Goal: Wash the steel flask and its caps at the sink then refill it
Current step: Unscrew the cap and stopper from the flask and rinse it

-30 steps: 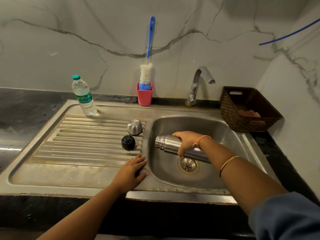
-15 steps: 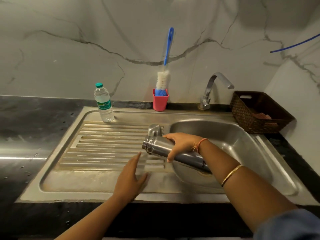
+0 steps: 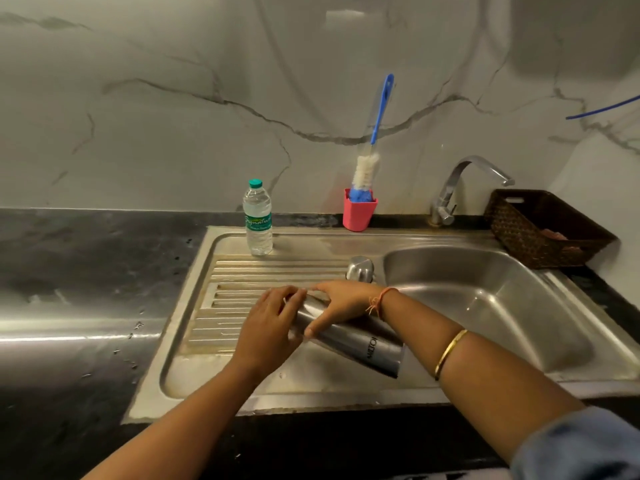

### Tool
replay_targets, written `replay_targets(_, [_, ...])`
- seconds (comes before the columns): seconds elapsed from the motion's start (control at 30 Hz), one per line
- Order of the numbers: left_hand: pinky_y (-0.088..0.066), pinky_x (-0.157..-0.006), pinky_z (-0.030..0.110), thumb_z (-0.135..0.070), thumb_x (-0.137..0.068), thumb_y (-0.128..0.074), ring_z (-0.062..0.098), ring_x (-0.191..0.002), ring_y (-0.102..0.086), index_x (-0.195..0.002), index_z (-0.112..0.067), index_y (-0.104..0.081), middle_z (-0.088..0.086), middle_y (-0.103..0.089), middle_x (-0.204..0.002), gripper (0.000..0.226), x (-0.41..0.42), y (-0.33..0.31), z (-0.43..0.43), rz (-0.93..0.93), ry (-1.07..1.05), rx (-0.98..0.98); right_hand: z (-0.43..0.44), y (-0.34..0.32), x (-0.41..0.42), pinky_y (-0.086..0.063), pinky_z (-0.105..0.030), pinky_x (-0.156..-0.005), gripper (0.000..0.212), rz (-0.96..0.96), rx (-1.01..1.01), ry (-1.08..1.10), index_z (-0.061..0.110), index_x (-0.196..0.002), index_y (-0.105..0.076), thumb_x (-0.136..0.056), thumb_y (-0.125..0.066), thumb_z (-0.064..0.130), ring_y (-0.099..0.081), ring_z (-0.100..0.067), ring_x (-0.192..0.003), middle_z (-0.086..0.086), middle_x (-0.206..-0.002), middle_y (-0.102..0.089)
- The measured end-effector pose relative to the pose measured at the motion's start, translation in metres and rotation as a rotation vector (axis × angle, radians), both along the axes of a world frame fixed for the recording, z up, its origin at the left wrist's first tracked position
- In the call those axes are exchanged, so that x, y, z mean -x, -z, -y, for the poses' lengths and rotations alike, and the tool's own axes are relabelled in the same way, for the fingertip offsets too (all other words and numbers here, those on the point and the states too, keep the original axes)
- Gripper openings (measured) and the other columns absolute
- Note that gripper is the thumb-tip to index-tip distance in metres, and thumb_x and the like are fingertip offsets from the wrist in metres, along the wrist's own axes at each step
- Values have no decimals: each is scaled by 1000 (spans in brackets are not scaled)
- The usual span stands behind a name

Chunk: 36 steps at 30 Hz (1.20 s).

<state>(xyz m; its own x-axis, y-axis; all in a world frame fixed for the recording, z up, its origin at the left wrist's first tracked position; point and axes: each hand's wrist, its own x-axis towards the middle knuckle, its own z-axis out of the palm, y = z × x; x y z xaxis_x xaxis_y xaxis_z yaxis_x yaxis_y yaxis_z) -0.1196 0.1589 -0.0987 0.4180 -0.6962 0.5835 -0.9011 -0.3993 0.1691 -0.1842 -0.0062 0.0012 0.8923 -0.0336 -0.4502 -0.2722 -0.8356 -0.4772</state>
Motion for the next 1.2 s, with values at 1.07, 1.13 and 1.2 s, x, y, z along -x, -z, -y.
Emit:
replay_targets(1.07, [-50, -65, 12, -6, -70, -82, 0, -92, -58, -119, -19, -46, -12, -58, -102, 62, -69, -10, 83, -1239, -81, 336, 62, 45, -77, -52, -40, -93, 77, 565, -557, 344, 18, -128, -37, -67, -82, 10, -52, -24, -118, -7, -129, -50])
replay_targets(1.13, [-50, -68, 14, -12, -69, -84, 3, -93, -58, -121, -23, -47, -15, -58, -101, 65, -76, -7, 85, -1216, -108, 318, 70, 44, -85, -52, -37, -93, 75, 522, -591, 297, 17, -128, -36, -69, -79, 3, -52, -26, -117, -6, -127, -49])
replay_targets(1.2, [-50, -70, 17, -24, -63, -87, 6, -94, -59, -118, -27, -48, -14, -59, -103, 67, -77, -4, 86, -1152, -168, 314, 78, 46, -92, -51, -34, -93, 74, 488, -609, 252, 13, -130, -35, -71, -77, -1, -53, -26, -116, -5, -126, -48])
